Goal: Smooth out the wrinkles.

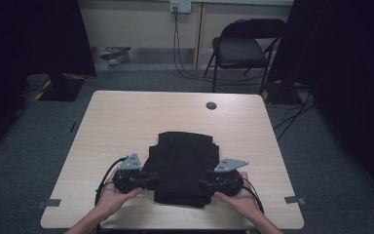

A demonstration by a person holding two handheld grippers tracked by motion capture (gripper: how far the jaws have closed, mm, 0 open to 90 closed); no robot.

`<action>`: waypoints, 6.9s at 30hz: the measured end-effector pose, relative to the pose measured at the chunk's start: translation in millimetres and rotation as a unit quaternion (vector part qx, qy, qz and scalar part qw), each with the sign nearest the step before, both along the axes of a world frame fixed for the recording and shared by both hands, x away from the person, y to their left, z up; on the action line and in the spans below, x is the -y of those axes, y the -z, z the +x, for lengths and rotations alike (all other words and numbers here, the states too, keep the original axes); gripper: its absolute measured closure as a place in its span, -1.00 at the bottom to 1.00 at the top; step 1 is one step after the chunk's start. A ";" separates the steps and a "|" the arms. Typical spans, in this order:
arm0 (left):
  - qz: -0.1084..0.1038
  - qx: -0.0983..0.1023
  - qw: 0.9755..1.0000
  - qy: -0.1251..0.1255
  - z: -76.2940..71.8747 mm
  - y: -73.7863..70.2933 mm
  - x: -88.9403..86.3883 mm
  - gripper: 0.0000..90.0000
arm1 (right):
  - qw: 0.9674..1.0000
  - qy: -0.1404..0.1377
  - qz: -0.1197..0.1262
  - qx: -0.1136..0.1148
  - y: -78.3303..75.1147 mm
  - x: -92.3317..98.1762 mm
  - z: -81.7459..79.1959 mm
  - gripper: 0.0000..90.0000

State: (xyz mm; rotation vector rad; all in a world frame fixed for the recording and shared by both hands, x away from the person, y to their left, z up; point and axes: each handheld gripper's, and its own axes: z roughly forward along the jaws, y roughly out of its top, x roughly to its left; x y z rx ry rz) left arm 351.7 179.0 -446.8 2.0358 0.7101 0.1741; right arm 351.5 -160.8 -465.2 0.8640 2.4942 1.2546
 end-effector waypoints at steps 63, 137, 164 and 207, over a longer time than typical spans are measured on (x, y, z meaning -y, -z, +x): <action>0.061 -0.027 0.998 0.003 57.6 29.2 73.7 0.09 | 0.998 -0.052 0.004 -0.026 6.5 -13.9 -15.1 -0.22; 0.067 -0.019 0.998 0.009 48.4 49.6 74.6 -0.37 | 0.998 -0.043 -0.030 -0.046 25.0 -58.0 128.5 0.57; 0.070 -0.010 0.995 0.071 13.7 39.3 75.4 -0.18 | 1.000 -0.006 0.014 -0.010 -11.7 -35.4 122.5 0.60; -0.018 0.077 0.997 0.000 0.3 -29.4 27.4 0.10 | 0.999 -0.049 0.005 0.008 3.3 -41.8 7.1 0.52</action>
